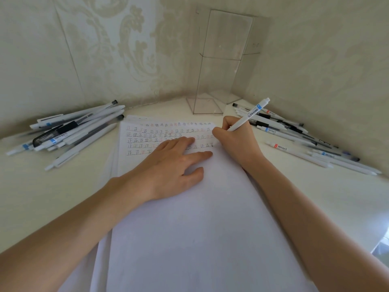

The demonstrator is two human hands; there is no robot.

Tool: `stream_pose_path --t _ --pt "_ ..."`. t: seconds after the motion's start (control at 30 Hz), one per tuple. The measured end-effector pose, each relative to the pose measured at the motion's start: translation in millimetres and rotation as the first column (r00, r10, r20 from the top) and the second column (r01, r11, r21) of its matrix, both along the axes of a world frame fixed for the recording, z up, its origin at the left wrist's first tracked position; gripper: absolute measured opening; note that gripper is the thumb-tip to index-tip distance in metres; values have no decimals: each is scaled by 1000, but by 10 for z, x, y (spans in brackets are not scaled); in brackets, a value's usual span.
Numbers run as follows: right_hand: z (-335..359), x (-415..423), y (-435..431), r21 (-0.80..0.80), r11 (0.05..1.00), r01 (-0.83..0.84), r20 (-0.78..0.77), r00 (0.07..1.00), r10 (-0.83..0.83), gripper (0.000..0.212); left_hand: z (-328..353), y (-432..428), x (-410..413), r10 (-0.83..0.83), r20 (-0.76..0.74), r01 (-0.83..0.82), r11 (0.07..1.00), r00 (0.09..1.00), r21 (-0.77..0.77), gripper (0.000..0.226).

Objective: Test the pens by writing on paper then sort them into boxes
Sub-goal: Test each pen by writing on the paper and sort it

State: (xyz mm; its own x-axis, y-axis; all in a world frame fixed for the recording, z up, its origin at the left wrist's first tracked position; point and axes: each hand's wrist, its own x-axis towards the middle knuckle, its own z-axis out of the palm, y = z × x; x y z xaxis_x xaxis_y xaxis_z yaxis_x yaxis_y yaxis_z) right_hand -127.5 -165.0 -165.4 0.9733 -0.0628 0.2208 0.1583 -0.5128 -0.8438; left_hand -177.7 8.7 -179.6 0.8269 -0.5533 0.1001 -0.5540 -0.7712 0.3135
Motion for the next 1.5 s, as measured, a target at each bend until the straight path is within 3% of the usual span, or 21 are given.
stream_pose_path --t 0.33,0.47,0.53,0.6,0.73,0.83,0.93,1.2,1.27,1.33,1.4,1.5 --pt "-7 -1 -14 0 1000 30 15 999 -30 35 -26 6 9 5 22 -5 1000 1000 8 46" --pt "16 -44 -31 71 997 25 42 999 -28 32 -29 8 16 20 58 -18 999 998 -30 47" --pt "12 -48 -50 39 999 -9 73 997 6 24 -8 8 13 42 122 -32 996 992 -89 58" --pt "-1 -26 -53 -44 997 -59 112 992 64 8 19 18 -6 78 87 -58 974 993 -220 74" --pt "-19 -24 3 -30 980 -198 98 975 200 37 58 35 -13 45 4 -39 908 999 -417 78" --pt "-20 -47 41 77 957 -280 117 956 271 26 51 35 4 -57 66 79 921 996 -382 66" --pt "1 -75 66 18 950 -313 169 937 306 23 11 41 26 -81 93 109 926 992 -360 60" --pt "42 -103 92 39 941 -337 204 924 323 26 -38 86 57 -117 244 186 940 963 -287 51" --pt "31 -105 88 78 931 -356 194 922 337 35 -7 122 79 -21 281 117 937 959 -330 37" --pt "21 -100 73 80 932 -352 152 929 338 44 51 203 113 249 326 -74 882 912 -466 30" --pt "12 -105 63 57 933 -356 116 930 348 48 135 336 147 529 303 -304 774 792 -556 39" --pt "-18 -88 60 14 930 -368 101 926 365 46 225 602 178 748 317 -507 639 583 -578 44"
